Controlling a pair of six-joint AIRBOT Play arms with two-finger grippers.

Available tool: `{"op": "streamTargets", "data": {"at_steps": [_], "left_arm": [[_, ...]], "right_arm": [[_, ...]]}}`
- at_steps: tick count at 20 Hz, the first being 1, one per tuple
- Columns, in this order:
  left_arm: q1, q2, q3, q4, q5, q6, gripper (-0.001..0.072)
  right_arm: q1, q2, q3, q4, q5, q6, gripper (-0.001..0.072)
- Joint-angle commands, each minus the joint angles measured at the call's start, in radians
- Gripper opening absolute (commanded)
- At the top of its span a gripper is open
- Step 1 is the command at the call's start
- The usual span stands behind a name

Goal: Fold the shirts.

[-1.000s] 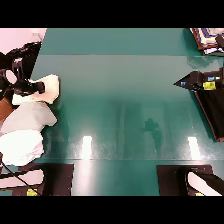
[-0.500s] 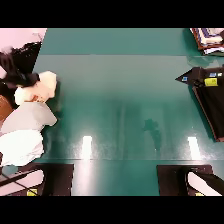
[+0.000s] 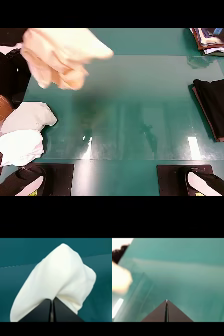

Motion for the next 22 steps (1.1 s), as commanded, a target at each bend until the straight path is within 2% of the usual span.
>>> {"op": "streamTargets", "data": {"at_steps": [1, 5, 6, 7, 8, 11, 14, 16, 19, 22], "left_arm": [[-0.193, -0.029, 0.004, 0.006, -0.113, -0.075, 0.0021], [-0.384, -0.119, -0.166, -0.099, -0.088, -0.075, 0.0025], [-0.421, -0.134, -0.214, -0.131, -0.056, -0.075, 0.0158], [-0.452, -0.152, -0.261, -0.149, -0.016, -0.075, 0.0499], [-0.465, -0.166, -0.289, -0.148, 0.007, -0.074, 0.0588], [-0.407, -0.164, -0.286, -0.040, -0.041, -0.075, 0.0589], [-0.246, -0.116, -0.297, 0.016, -0.190, -0.075, 0.0589], [-0.145, -0.077, -0.373, 0.016, -0.240, -0.067, 0.0589], [-0.059, -0.034, -0.580, -0.016, -0.210, -0.067, 0.0589], [-0.040, -0.031, -0.793, -0.116, -0.102, -0.066, 0.0589]], "right_arm": [[0.000, 0.000, 0.103, -0.002, 0.000, 0.000, 0.0015], [0.000, 0.000, 0.118, -0.003, 0.057, 0.000, 0.0015], [0.000, 0.000, 0.117, -0.007, 0.077, 0.000, 0.0014], [0.000, 0.000, 0.117, -0.008, 0.094, 0.000, 0.0015], [0.000, 0.000, 0.117, -0.008, 0.104, 0.000, 0.0015], [0.000, 0.000, 0.117, -0.008, 0.131, 0.000, 0.0015], [0.000, 0.000, 0.117, -0.008, 0.146, 0.000, 0.0014], [0.000, 0.000, 0.117, -0.008, 0.153, 0.000, 0.0015], [0.000, 0.000, 0.117, -0.008, 0.153, 0.000, 0.0015], [0.000, -0.002, 0.117, -0.008, 0.152, 0.000, 0.0015]]}}
